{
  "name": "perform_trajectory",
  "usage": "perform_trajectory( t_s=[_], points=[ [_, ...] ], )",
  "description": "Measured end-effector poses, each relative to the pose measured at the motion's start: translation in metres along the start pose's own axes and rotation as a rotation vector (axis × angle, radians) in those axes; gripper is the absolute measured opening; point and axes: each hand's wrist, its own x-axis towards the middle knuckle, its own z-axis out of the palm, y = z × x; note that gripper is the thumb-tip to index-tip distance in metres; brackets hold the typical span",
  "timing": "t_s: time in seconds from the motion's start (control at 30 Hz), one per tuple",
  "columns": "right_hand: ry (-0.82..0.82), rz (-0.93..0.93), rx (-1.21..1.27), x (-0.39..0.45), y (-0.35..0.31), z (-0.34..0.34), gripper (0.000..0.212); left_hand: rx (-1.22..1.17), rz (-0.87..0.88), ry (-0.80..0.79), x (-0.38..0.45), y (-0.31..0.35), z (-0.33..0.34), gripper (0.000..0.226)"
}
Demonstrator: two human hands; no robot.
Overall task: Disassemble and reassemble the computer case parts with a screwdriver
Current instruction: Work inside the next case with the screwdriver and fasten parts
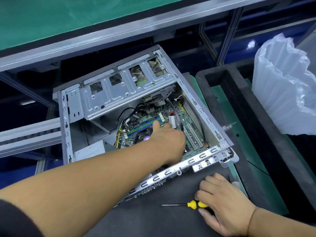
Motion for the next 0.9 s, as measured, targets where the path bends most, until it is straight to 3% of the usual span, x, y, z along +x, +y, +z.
perform_trajectory(
  t_s=[0.07,0.13,0.23,0.3,0.37,0.43,0.5,0.57,0.77,0.9],
  points=[
    [-0.018,-0.005,-0.012,0.002,-0.002,-0.003,0.022,-0.025,0.073,-0.015,-0.007,-0.009,-0.003,0.005],
    [-0.039,-0.022,-0.044,0.004,-0.003,-0.007,0.023,-0.234,0.097,0.003,-0.02,-0.024,-0.007,0.023],
    [-0.074,-0.051,-0.117,0.01,-0.005,-0.022,0.023,-0.727,-0.032,0.336,-0.066,-0.039,-0.008,0.019],
    [-0.064,-0.039,-0.164,0.012,-0.01,-0.034,0.023,-0.887,-0.107,0.54,-0.096,-0.035,0.005,0.015],
    [-0.019,-0.015,-0.186,0.013,-0.014,-0.042,0.023,-0.768,-0.082,0.526,-0.12,-0.014,0.02,0.042],
    [0.025,0.018,-0.224,0.013,-0.016,-0.044,0.026,-0.468,-0.052,0.46,-0.128,0.011,0.033,0.056],
    [0.04,0.048,-0.253,0.013,-0.016,-0.042,0.031,-0.275,-0.078,0.525,-0.123,0.022,0.035,0.039],
    [0.051,0.058,-0.245,0.012,-0.012,-0.037,0.036,-0.238,-0.129,0.562,-0.121,0.027,0.035,0.024],
    [0.17,0.005,-0.165,-0.001,0.003,-0.031,0.038,-0.266,-0.165,0.493,-0.128,0.026,0.032,0.035],
    [0.304,-0.061,0.049,-0.017,0.016,-0.044,0.041,-0.246,-0.182,0.431,-0.14,0.024,0.036,0.03]
  ],
)
